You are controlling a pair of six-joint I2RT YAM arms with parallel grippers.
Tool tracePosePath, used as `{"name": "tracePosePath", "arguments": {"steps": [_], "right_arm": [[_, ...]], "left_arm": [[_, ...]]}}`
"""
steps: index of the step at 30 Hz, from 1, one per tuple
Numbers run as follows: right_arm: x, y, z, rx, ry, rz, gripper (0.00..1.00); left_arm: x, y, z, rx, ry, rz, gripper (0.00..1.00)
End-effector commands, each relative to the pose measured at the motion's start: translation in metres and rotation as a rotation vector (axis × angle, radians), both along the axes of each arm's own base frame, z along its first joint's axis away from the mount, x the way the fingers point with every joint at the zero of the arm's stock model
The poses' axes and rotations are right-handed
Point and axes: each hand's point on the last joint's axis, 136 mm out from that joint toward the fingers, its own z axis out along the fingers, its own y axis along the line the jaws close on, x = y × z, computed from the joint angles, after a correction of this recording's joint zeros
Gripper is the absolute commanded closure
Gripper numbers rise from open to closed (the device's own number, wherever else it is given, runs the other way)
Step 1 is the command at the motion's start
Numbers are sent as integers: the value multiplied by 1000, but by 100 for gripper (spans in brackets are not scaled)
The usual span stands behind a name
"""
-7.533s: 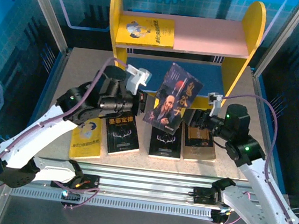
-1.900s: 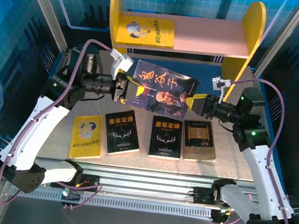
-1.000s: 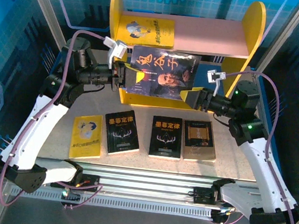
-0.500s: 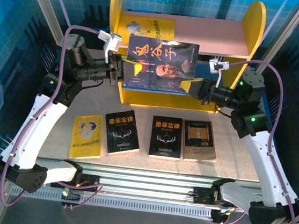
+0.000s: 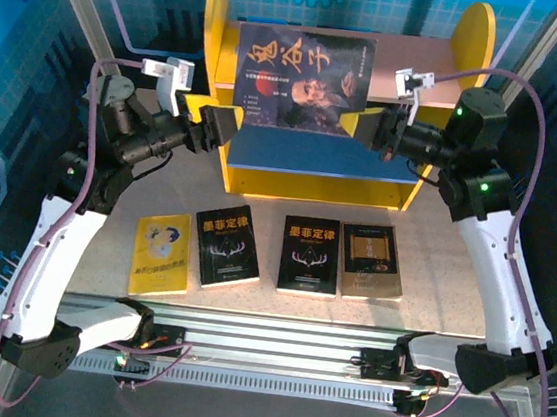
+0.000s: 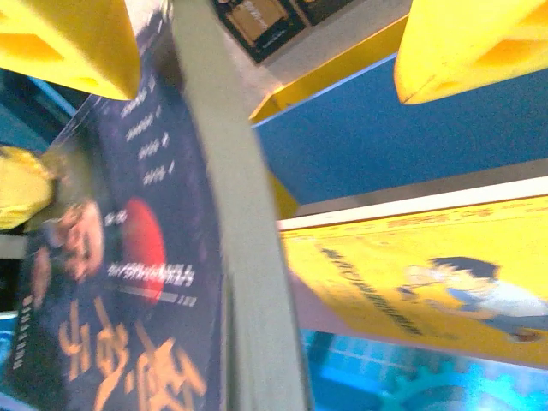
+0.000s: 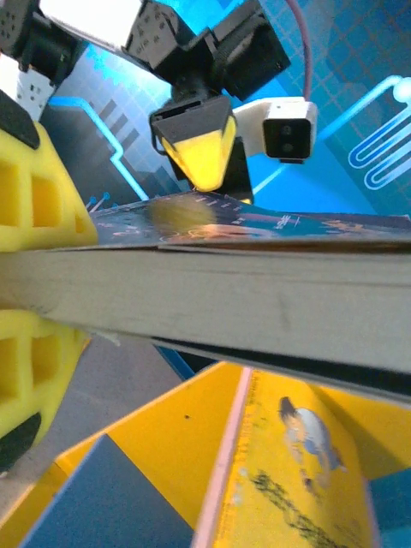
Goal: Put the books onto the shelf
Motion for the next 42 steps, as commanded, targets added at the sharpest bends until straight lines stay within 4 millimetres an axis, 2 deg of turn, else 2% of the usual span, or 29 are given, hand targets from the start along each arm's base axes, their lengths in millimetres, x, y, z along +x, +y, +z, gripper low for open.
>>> {"name": "tracePosePath", "arguments": {"steps": [1,6,11,20,29,42], "right_arm": [[11,-5,21,-34,-66,-48,100],[45,-3,29,-79,-67,-95,100],[70,5,35,-98,-71,-106,100],[102,22,25,-111,-19,-92,100],[112,38,13,-104,25,-77,100],[124,52,7,-79,60,-54,100]], "left_arm": [[4,26,-7,32,72,145,21],[12,35,-5,53,127,204,21],[22,38,2,50,143,224,21],[47,48,4,34,166,275,21],[71,46,3,60,136,279,21],[91,45,-7,82,145,291,19]]}}
